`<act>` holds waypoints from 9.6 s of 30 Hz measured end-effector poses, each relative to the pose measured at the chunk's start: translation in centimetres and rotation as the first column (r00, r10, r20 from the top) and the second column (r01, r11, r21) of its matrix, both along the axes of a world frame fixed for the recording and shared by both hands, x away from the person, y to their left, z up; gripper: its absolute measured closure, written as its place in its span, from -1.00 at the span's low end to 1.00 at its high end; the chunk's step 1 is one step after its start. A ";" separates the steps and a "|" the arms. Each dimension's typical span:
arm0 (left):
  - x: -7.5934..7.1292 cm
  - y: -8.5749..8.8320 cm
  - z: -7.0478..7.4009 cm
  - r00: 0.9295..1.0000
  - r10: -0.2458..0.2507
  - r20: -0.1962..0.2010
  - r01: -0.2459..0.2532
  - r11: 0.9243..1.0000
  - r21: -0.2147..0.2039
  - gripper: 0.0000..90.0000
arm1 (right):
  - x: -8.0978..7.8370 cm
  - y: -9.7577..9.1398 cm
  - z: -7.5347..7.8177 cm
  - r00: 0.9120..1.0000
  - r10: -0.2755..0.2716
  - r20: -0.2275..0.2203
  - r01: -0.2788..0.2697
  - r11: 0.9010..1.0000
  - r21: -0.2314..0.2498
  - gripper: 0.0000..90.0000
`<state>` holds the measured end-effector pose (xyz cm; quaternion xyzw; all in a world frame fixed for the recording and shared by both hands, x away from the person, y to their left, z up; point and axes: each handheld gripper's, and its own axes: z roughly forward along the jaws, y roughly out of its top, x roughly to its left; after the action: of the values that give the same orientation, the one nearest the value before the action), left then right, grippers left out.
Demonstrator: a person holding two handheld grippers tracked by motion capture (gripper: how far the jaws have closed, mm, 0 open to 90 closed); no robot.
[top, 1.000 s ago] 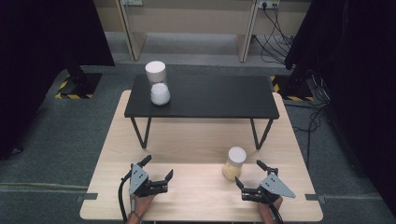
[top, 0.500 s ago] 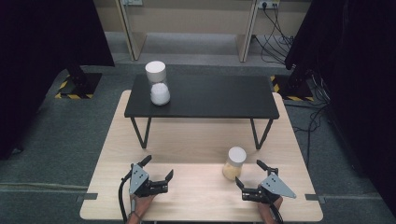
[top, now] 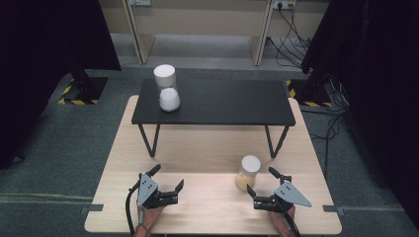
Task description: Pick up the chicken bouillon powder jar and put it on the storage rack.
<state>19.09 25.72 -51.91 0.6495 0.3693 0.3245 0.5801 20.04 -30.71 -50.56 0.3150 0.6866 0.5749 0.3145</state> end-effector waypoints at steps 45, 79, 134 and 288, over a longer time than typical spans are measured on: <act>0.0 0.0 0.0 1.000 -0.010 0.004 0.009 1.000 0.011 -0.98 | 1.4 4.6 1.9 0.993 -0.090 -0.077 0.089 0.996 -0.015 -0.45; 0.0 -0.2 0.1 1.000 -0.019 0.012 0.019 0.999 0.026 -1.00 | 1.0 5.6 4.9 0.993 -0.051 -0.103 0.052 0.999 0.007 -0.22; 0.1 -0.1 0.0 0.999 -0.029 0.014 0.029 0.999 0.028 -1.00 | 9.5 7.7 25.5 0.978 -0.192 -0.088 0.193 0.981 0.006 -0.22; 0.2 -0.2 0.1 1.000 -0.023 0.001 0.023 0.999 0.026 -1.00 | 0.7 1.8 -0.6 1.000 0.004 0.008 -0.004 0.998 0.065 -0.99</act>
<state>19.26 25.56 -51.80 0.6611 0.3571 0.3228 0.5756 20.73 -28.92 -51.19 0.3212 0.6670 0.5987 0.3058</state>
